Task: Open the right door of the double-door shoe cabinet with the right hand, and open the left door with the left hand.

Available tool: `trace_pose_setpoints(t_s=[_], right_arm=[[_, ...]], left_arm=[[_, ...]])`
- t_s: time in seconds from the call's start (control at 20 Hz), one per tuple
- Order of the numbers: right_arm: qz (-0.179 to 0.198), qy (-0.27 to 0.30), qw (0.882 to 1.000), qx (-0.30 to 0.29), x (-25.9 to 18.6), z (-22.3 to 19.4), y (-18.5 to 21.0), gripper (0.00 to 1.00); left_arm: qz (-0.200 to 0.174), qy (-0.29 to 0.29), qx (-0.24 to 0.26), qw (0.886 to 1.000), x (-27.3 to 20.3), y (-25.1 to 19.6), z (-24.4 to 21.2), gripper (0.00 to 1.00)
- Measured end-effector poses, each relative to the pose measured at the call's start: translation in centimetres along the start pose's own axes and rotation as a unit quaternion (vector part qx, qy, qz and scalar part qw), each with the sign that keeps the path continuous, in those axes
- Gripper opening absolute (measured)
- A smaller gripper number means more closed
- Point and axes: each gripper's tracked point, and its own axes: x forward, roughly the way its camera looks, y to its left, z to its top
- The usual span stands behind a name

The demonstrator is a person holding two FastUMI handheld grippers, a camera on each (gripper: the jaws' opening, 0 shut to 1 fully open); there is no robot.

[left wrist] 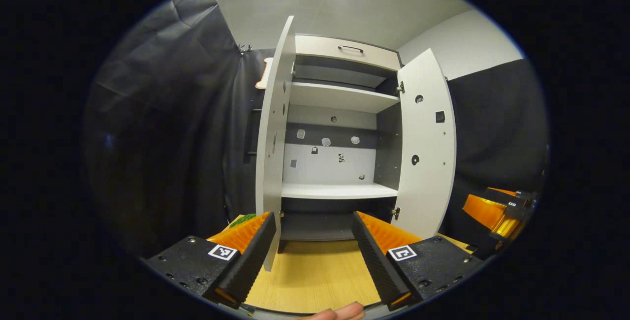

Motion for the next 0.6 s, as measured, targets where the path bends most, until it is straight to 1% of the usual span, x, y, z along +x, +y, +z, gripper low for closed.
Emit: trace_pose_setpoints(t_s=[0.1, 0.15, 0.2, 0.25, 0.3, 0.35, 0.5, 0.6], right_arm=[[-0.002, 0.002, 1.000, -0.001, 0.0, -0.4, -0.1, 0.99], [-0.002, 0.004, 1.000, 0.001, 0.1, -0.6, -0.1, 0.99], [-0.002, 0.007, 1.000, 0.002, 0.2, -0.8, -0.1, 1.00], [-0.004, 0.010, 1.000, 0.002, 0.4, -1.0, -0.3, 0.99], [-0.007, 0.011, 1.000, 0.002, 0.5, -1.1, -0.6, 0.96], [-0.010, 0.012, 1.000, 0.002, 0.6, -1.2, -0.7, 0.99], [-0.012, 0.013, 1.000, 0.007, 0.7, -1.3, -1.0, 0.99], [-0.011, 0.014, 1.000, 0.006, 0.8, -1.4, -1.0, 0.99]], left_arm=[[-0.003, 0.000, -0.003, 1.000, 0.0, -0.1, 0.0, 0.96], [-0.002, 0.000, -0.003, 1.000, 0.0, 0.0, 0.0, 0.99], [-0.001, -0.001, -0.003, 1.000, -0.1, 0.1, 0.0, 0.96], [-0.001, -0.001, 0.000, 1.000, -0.1, 0.1, 0.1, 0.96], [-0.002, -0.004, 0.002, 1.000, -0.1, 0.0, 0.2, 0.99], [-0.002, -0.006, 0.004, 1.000, 0.0, 0.0, 0.3, 0.96], [-0.002, -0.011, 0.008, 1.000, -0.1, -0.1, 0.7, 0.96], [0.007, -0.016, 0.013, 1.000, 0.0, 0.2, 0.9, 0.96]])
